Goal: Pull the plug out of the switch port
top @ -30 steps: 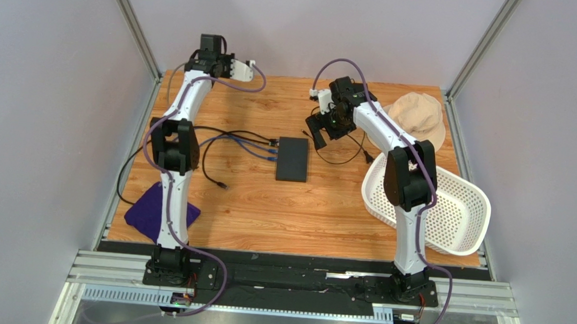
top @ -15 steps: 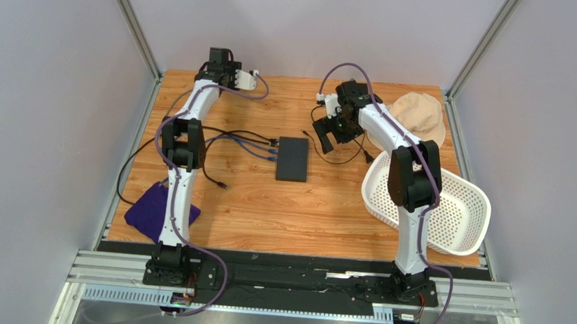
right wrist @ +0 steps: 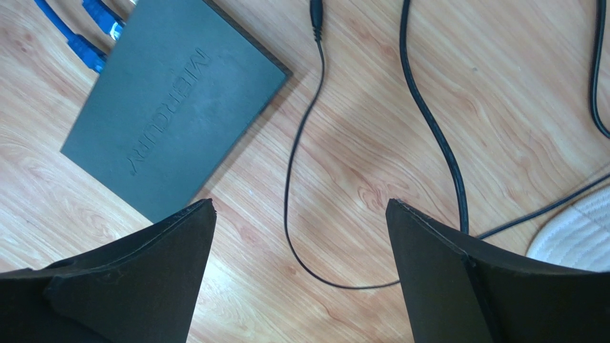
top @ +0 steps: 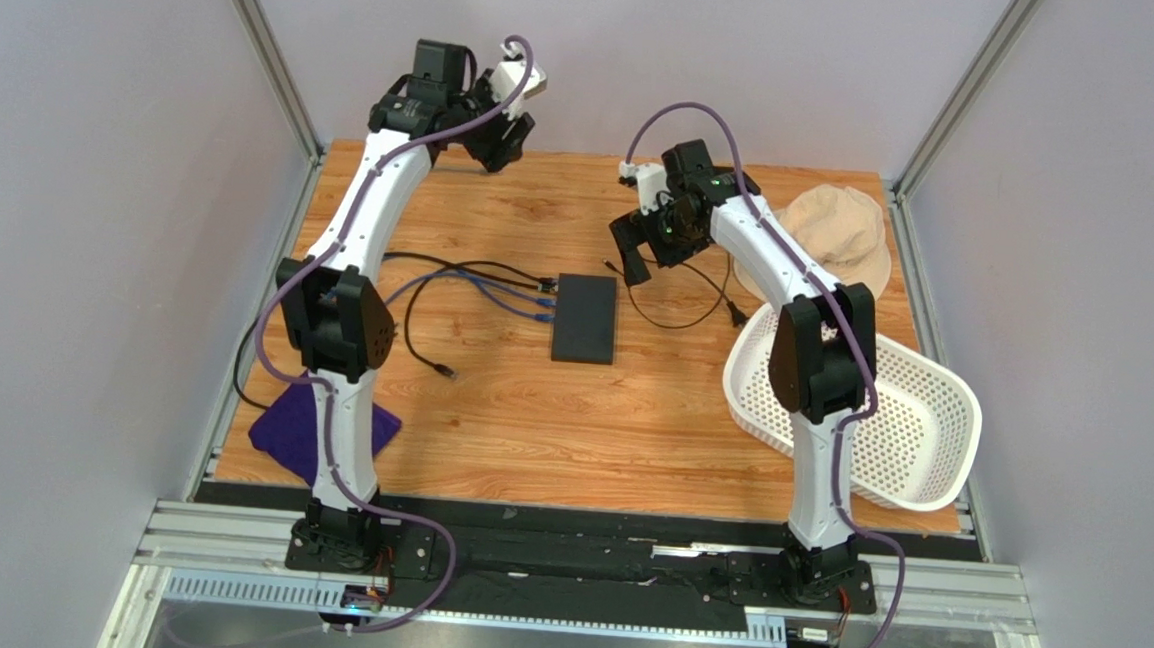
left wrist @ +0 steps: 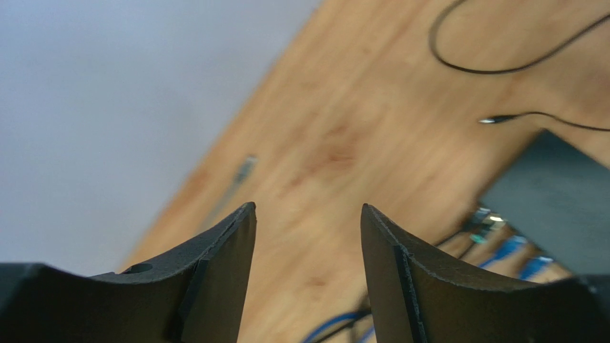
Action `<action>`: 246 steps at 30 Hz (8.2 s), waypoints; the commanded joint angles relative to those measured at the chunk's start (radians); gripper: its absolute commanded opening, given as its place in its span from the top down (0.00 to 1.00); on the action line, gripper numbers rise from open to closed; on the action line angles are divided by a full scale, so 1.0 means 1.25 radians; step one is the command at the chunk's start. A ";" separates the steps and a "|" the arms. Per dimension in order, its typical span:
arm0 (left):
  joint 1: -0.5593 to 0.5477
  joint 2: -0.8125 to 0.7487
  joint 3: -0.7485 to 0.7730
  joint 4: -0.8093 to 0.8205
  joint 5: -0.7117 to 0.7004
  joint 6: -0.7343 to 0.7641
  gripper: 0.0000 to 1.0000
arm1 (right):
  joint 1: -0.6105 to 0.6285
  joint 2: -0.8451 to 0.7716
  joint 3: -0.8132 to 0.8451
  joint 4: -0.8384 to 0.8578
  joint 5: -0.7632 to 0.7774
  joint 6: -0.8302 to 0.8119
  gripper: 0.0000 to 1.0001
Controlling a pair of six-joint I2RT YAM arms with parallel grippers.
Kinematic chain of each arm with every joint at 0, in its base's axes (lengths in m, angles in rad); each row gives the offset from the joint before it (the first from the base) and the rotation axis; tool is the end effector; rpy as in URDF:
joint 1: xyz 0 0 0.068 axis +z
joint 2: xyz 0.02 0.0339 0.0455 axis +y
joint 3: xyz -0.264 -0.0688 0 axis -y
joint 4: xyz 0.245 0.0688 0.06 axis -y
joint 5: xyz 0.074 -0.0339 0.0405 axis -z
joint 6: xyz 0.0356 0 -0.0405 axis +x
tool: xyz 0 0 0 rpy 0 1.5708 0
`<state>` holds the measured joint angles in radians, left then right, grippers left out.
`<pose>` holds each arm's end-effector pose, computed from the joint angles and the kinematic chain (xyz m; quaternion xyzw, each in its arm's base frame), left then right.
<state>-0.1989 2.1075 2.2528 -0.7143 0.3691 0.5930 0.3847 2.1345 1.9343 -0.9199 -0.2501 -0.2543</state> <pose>0.4670 -0.1072 0.3775 0.4139 0.7616 -0.0654 0.4944 0.4234 0.1809 0.2491 -0.3302 0.9094 0.1358 0.2133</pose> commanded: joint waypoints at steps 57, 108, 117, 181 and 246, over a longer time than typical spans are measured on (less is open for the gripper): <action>0.065 -0.101 -0.406 -0.395 0.350 -0.004 1.00 | 0.027 -0.031 -0.062 -0.047 -0.198 -0.011 1.00; -0.062 -0.074 -0.249 -0.149 0.386 -0.357 0.36 | -0.014 0.049 -0.012 -0.020 -0.215 0.113 0.69; -0.011 0.247 0.104 -0.300 0.311 -0.357 0.30 | 0.025 0.015 0.029 -0.026 -0.242 0.055 0.32; -0.054 0.379 0.005 -0.354 0.437 -0.267 0.62 | 0.081 0.215 0.079 -0.063 -0.244 -0.005 0.89; -0.081 0.470 0.043 -0.488 0.619 -0.226 0.79 | 0.084 0.197 0.017 -0.074 -0.238 -0.003 0.88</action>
<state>-0.2642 2.6690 2.3360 -1.2751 1.0073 0.3355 0.4858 2.3672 2.0060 -1.0130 -0.6281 -0.2317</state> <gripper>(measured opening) 0.245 0.121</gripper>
